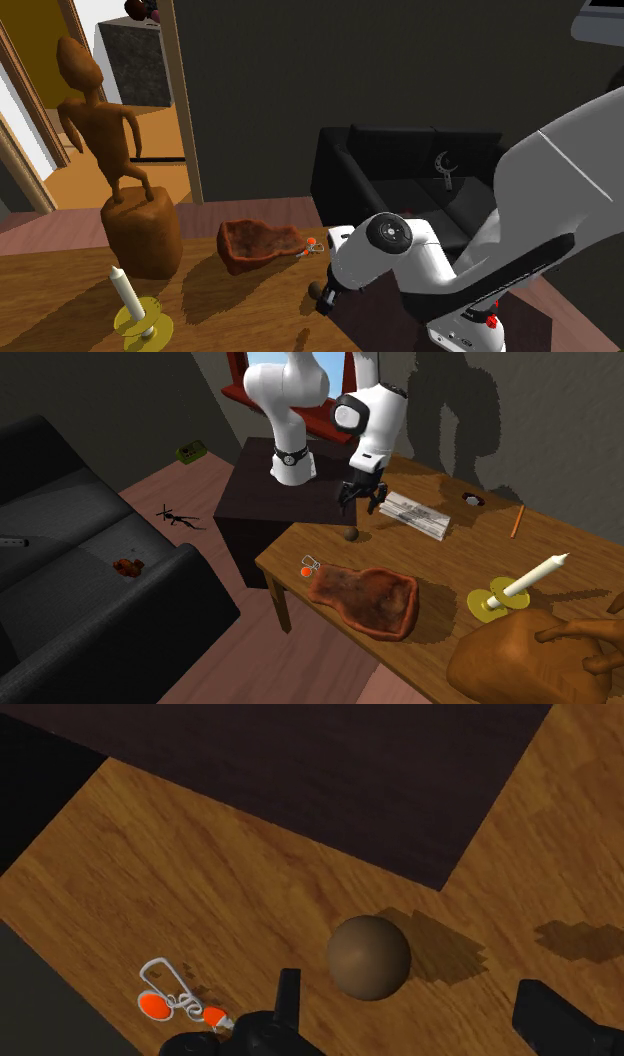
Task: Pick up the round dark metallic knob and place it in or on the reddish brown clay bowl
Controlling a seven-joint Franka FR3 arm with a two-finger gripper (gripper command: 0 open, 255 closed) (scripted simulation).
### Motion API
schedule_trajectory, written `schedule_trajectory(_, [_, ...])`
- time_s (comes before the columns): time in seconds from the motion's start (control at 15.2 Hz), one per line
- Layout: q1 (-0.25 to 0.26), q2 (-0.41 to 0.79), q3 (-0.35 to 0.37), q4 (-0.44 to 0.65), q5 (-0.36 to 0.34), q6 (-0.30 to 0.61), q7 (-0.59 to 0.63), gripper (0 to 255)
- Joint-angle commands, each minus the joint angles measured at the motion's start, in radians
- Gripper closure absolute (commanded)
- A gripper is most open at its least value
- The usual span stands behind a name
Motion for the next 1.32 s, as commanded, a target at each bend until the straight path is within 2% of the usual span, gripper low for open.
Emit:
schedule_trajectory(0.0, [-0.313,0.032,0.342,0.026,-0.198,0.054,0.204,0])
schedule_trajectory(0.26, [-0.624,0.024,0.625,0.040,-0.239,0.135,0.235,0])
schedule_trajectory(0.46, [-0.830,-0.006,0.819,0.052,-0.238,0.196,0.237,0])
schedule_trajectory(0.53, [-0.865,-0.014,0.853,0.054,-0.234,0.207,0.235,0])
schedule_trajectory(0.99, [-0.864,-0.014,0.853,0.054,-0.232,0.207,0.234,0])
schedule_trajectory(1.06, [-0.864,-0.014,0.853,0.054,-0.232,0.207,0.234,255])
schedule_trajectory(1.25, [-0.869,-0.016,0.859,0.053,-0.231,0.210,0.235,255])
